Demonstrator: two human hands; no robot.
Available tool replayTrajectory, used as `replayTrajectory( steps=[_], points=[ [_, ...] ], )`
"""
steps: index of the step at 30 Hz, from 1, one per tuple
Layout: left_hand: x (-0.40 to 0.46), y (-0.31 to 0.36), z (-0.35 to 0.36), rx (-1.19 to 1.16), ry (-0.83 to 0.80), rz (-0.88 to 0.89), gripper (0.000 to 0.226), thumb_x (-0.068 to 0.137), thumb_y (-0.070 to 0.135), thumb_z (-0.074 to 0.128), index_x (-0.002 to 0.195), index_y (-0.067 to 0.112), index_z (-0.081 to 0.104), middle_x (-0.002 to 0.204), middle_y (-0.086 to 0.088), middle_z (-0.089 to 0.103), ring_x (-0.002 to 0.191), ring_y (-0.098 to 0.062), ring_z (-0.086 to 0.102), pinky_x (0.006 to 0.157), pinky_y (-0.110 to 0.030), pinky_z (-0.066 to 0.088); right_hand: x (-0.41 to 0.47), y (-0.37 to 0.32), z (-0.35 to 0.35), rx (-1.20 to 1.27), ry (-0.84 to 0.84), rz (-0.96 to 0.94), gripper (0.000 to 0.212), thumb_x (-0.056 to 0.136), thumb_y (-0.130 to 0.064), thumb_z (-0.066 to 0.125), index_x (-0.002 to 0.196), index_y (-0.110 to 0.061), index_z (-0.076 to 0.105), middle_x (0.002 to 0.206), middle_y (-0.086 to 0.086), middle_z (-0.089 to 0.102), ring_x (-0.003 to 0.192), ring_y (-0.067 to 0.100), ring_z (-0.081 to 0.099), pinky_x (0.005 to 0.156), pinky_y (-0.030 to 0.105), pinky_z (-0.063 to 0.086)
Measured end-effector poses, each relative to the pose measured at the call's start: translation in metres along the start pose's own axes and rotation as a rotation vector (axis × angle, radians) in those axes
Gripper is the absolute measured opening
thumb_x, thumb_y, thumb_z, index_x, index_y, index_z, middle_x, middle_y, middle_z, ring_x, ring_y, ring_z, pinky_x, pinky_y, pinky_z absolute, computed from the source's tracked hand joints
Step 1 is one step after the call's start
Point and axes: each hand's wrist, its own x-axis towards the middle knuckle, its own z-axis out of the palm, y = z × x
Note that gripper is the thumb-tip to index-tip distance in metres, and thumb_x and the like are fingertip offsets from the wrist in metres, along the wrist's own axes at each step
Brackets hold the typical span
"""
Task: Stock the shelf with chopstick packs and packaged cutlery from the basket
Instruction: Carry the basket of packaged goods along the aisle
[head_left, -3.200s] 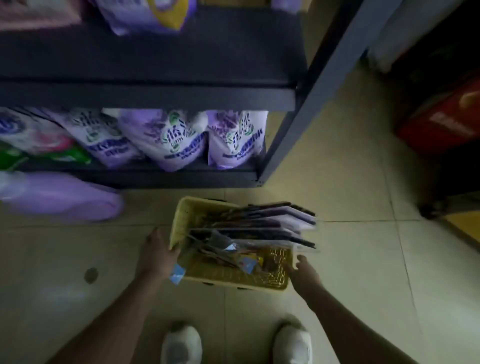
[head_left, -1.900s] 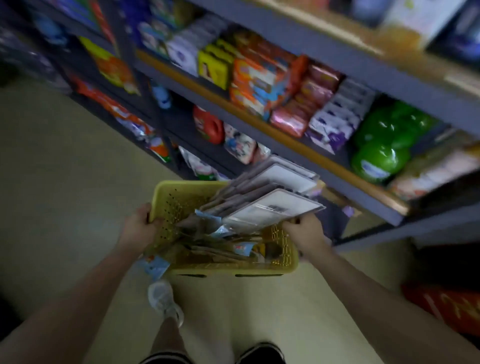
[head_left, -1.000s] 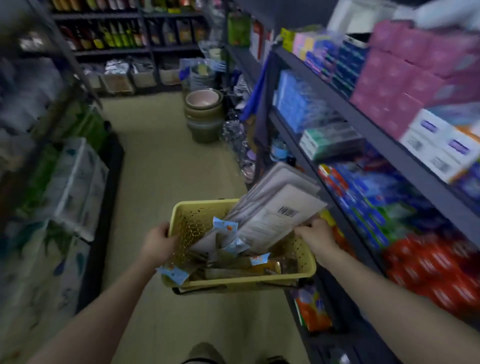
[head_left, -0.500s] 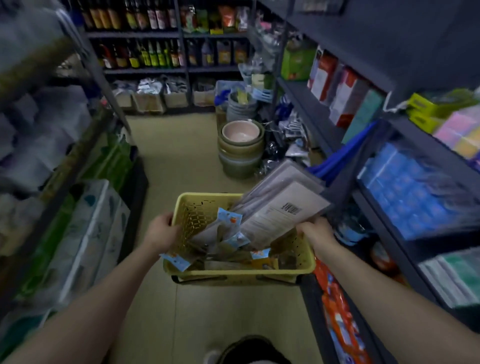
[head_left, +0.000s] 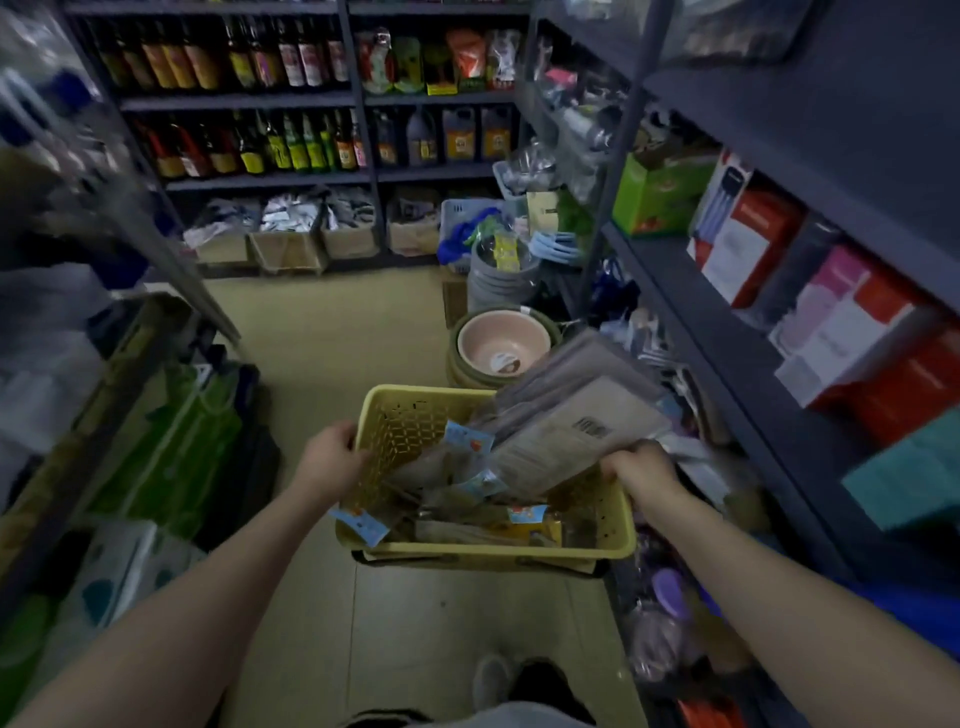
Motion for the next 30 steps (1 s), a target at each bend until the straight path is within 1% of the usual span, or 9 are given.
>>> replayTrajectory(
  steps=[5,9,11,13,15,18,21,25,30],
  points=[
    [0.134,0.026,-0.015,-0.010,-0.024,-0.013,0.023,0.088,0.010,0.053,0.110,0.007,0.060,0.083,-0.003,0.059,0.063,-0.010,0.056,0.047,-0.020,0.042,0.103,-0.074,0.030,0.012,-0.004,0.021,0.014,0.065,0.007,0.053,0.068,-0.006,0.049,0.070,0.012,0.048,0.068,0.024,0.046,0.056,0.028,0.031],
    [0.250,0.033,-0.023,0.031,-0.057,-0.010,0.023,0.087,0.010,0.053,0.109,0.008,0.059,0.087,-0.007,0.060,0.072,-0.023,0.060,0.056,-0.027,0.047,0.187,-0.117,0.071,0.008,0.011,0.024,0.015,0.061,0.006,0.053,0.062,-0.009,0.050,0.070,0.013,0.050,0.071,0.027,0.049,0.061,0.031,0.036],
    [0.309,0.039,-0.031,0.042,-0.116,0.005,0.015,0.087,0.009,0.053,0.101,0.009,0.057,0.085,-0.009,0.060,0.078,-0.027,0.060,0.057,-0.029,0.045,0.227,-0.138,0.093,0.025,0.044,0.049,0.014,0.060,0.004,0.054,0.063,-0.009,0.053,0.072,0.014,0.052,0.073,0.029,0.051,0.062,0.031,0.037],
    [0.367,0.049,-0.043,0.054,-0.181,0.033,0.004,0.085,0.006,0.055,0.087,0.010,0.054,0.071,-0.004,0.055,0.070,-0.022,0.057,0.051,-0.026,0.040,0.264,-0.161,0.113,0.040,0.071,0.082,0.013,0.060,0.004,0.055,0.067,-0.007,0.056,0.072,0.014,0.054,0.073,0.028,0.052,0.062,0.030,0.038],
    [0.422,0.062,-0.054,0.079,-0.219,0.068,0.013,0.083,0.004,0.056,0.075,0.012,0.050,0.064,0.001,0.049,0.066,-0.020,0.051,0.047,-0.023,0.035,0.296,-0.185,0.128,0.047,0.074,0.121,0.012,0.065,0.004,0.056,0.069,-0.007,0.056,0.069,0.011,0.052,0.068,0.025,0.049,0.057,0.027,0.035],
    [0.503,0.085,-0.060,0.150,-0.248,0.129,0.009,0.081,0.008,0.059,0.075,0.011,0.052,0.063,-0.001,0.049,0.068,-0.021,0.051,0.049,-0.024,0.035,0.352,-0.210,0.144,0.055,0.082,0.179,0.011,0.070,0.003,0.057,0.071,-0.007,0.058,0.069,0.013,0.053,0.064,0.023,0.048,0.055,0.025,0.034],
    [0.577,0.113,-0.052,0.261,-0.303,0.166,0.009,0.080,0.018,0.061,0.078,0.011,0.054,0.065,-0.001,0.051,0.063,-0.018,0.050,0.050,-0.026,0.037,0.409,-0.220,0.153,0.112,0.099,0.239,0.016,0.073,0.005,0.057,0.073,-0.011,0.059,0.076,0.016,0.059,0.072,0.026,0.055,0.062,0.028,0.041],
    [0.667,0.148,-0.019,0.298,-0.411,0.165,0.013,0.079,0.021,0.060,0.082,0.008,0.056,0.070,-0.004,0.054,0.072,-0.024,0.056,0.065,-0.034,0.047,0.481,-0.217,0.159,0.208,0.155,0.292,0.018,0.076,0.005,0.057,0.077,-0.013,0.057,0.076,0.008,0.057,0.068,0.019,0.051,0.058,0.024,0.037],
    [0.753,0.194,0.040,0.389,-0.551,0.323,0.020,0.083,0.017,0.055,0.065,0.017,0.045,0.064,0.005,0.047,0.064,-0.013,0.048,0.056,-0.020,0.038,0.539,-0.185,0.165,0.334,0.279,0.474,0.016,0.083,-0.008,0.063,0.097,-0.001,0.061,0.088,0.017,0.059,0.073,0.024,0.052,0.061,0.026,0.039]
  ],
)
